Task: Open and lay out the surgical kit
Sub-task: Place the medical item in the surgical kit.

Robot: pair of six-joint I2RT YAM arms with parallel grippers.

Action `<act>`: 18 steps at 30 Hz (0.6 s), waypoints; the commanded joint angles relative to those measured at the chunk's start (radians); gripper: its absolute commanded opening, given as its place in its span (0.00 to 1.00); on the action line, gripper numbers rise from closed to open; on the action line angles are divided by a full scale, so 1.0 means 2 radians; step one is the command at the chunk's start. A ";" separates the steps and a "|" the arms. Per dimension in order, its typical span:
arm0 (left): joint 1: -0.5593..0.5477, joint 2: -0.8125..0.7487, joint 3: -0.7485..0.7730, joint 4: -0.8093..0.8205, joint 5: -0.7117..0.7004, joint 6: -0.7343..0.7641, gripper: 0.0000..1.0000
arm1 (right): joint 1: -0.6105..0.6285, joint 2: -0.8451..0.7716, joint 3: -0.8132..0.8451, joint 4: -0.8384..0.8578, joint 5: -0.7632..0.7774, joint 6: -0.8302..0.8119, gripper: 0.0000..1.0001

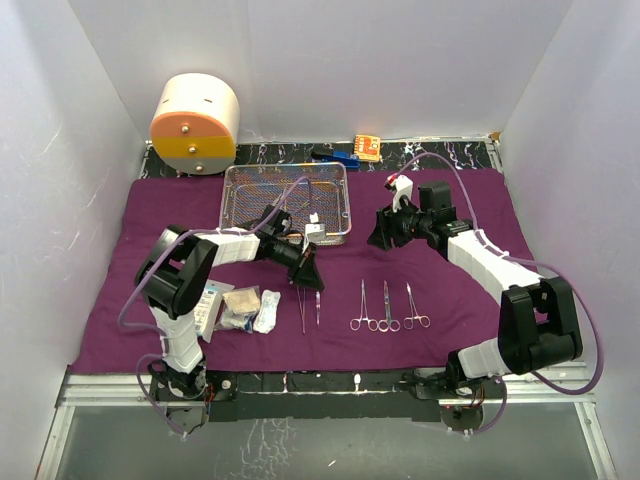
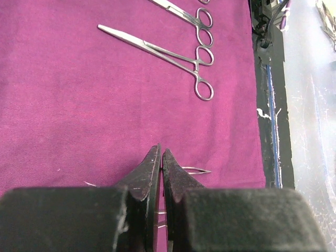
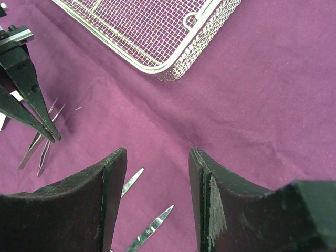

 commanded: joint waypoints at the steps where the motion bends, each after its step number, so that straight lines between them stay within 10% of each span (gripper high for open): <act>1: -0.002 -0.003 -0.006 0.000 0.033 0.019 0.00 | -0.002 0.001 0.006 0.013 -0.011 -0.008 0.48; 18: 0.002 0.030 0.007 -0.011 0.039 0.026 0.04 | -0.002 0.010 0.007 0.010 -0.019 -0.009 0.48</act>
